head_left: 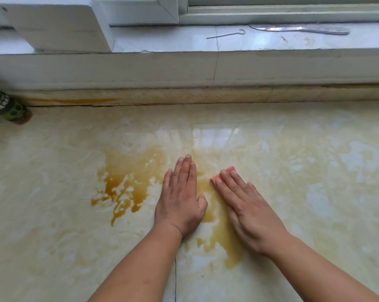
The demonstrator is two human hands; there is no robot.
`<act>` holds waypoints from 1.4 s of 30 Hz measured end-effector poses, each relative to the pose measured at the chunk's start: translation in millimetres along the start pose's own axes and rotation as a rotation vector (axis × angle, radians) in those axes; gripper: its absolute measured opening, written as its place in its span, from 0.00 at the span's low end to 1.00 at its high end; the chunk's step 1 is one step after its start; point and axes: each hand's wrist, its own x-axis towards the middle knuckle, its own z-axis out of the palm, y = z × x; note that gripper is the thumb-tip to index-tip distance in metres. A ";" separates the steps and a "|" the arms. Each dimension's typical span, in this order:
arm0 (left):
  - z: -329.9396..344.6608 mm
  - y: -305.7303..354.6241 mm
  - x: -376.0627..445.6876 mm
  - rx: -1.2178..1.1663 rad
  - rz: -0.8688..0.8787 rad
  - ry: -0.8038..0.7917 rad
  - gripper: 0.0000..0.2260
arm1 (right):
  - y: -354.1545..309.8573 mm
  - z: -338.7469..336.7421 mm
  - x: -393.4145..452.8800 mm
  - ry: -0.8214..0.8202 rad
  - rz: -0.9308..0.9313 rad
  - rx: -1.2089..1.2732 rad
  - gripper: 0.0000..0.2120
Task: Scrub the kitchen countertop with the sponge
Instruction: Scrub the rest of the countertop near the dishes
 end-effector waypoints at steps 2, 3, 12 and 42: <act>-1.3 0.4 0.3 -0.009 0.000 -0.001 0.40 | -0.7 5.3 -21.5 0.015 0.073 -0.002 0.36; -2.3 0.1 1.5 -0.015 0.008 -0.004 0.40 | -1.9 4.3 -18.8 0.013 0.100 0.000 0.36; 10.4 -8.4 -42.2 0.015 0.038 -0.066 0.36 | -11.0 25.0 -105.8 0.026 0.159 0.068 0.35; 20.0 -11.0 -61.6 0.013 0.019 -0.019 0.37 | -70.1 40.6 -64.7 0.008 0.122 0.007 0.34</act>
